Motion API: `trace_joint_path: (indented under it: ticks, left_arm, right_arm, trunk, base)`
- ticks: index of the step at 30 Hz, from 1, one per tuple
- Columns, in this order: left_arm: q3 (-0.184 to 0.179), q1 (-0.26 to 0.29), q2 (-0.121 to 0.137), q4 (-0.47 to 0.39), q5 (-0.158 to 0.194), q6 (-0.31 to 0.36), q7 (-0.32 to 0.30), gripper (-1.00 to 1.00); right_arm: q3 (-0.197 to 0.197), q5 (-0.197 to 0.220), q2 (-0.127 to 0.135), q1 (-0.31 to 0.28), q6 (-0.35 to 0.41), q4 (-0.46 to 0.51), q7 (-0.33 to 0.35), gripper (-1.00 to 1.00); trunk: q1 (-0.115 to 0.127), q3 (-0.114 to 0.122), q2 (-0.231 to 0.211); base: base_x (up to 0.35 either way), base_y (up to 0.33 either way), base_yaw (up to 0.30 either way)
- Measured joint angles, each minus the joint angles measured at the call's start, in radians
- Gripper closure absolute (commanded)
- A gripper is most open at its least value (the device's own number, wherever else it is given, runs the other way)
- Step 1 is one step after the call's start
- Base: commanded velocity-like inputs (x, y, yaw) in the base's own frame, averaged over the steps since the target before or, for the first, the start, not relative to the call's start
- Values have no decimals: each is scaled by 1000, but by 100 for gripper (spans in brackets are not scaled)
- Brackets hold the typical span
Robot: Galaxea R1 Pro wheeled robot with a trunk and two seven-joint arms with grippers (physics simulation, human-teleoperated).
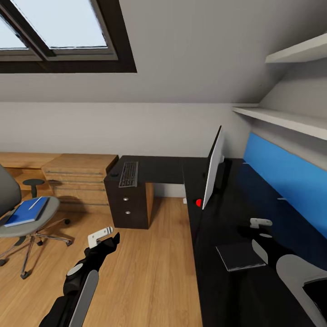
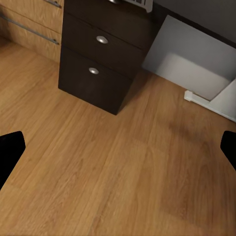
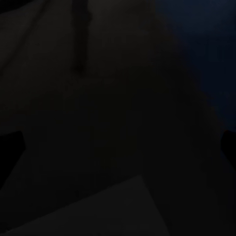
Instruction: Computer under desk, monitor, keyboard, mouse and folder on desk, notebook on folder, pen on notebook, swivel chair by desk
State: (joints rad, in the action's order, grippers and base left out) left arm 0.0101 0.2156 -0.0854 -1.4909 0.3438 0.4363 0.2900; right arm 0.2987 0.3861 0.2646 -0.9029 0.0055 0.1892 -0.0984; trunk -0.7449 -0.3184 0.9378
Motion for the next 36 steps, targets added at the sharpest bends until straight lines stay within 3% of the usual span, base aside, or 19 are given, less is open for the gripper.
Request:
trace_joint_path:
  ticks: [17,36]
  left_arm:
    - [0,0,0,1,-2,0,0,-100]
    - [0,0,0,1,-1,0,0,-100]
  right_arm:
    - [-41,-1,20,0,3,0,0,-100]
    - [-43,-1,22,0,7,-2,-1,-100]
  trunk:
    - [-65,-53,119]
    - [-138,-113,252]
  base:
    - [0,0,0]
    - [0,0,0]
